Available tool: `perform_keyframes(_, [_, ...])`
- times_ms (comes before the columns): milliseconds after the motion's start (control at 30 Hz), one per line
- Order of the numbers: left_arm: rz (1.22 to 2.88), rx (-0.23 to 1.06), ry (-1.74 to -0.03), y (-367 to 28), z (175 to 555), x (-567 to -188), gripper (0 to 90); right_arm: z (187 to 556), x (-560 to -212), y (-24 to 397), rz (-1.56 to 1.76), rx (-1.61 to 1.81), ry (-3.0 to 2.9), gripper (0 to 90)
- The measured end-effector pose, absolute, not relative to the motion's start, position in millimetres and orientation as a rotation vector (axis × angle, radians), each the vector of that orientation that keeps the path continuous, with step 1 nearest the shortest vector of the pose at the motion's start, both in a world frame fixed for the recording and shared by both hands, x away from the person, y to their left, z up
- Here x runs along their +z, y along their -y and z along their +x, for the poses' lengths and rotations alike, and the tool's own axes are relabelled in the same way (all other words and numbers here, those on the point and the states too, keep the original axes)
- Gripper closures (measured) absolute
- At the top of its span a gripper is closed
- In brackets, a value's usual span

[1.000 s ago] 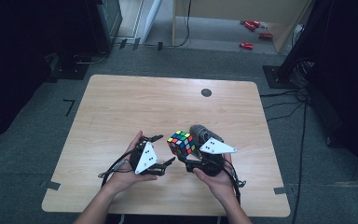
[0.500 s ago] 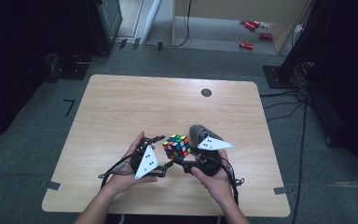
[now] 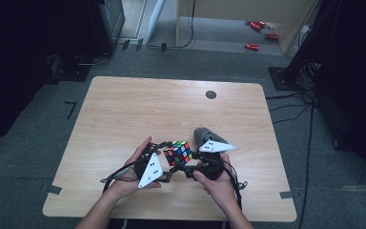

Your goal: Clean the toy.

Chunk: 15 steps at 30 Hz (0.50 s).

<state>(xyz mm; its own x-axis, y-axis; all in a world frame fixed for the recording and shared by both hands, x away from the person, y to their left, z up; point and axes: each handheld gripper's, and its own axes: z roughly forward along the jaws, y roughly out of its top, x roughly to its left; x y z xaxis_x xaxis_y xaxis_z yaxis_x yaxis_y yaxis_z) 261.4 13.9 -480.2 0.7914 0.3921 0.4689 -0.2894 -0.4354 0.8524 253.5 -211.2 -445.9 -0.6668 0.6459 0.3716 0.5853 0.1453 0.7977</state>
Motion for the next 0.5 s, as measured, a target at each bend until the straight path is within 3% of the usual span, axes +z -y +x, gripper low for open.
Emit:
perform_keyframes(200, [1.867, 0.775, -0.053, -13, 259, -481, 34.1, 255, -446, 214, 1.294, 1.597, -2.309, 32.6])
perform_keyframes(333, [1.884, 0.736, -0.087, -15, 262, -481, 34.4, 253, -442, 216, 1.253, 1.609, -2.271, 25.4])
perform_keyframes(500, [1.883, 0.665, -0.14, -18, 264, -480, 34.5, 253, -435, 225, 1.236, 1.63, -2.203, 22.6])
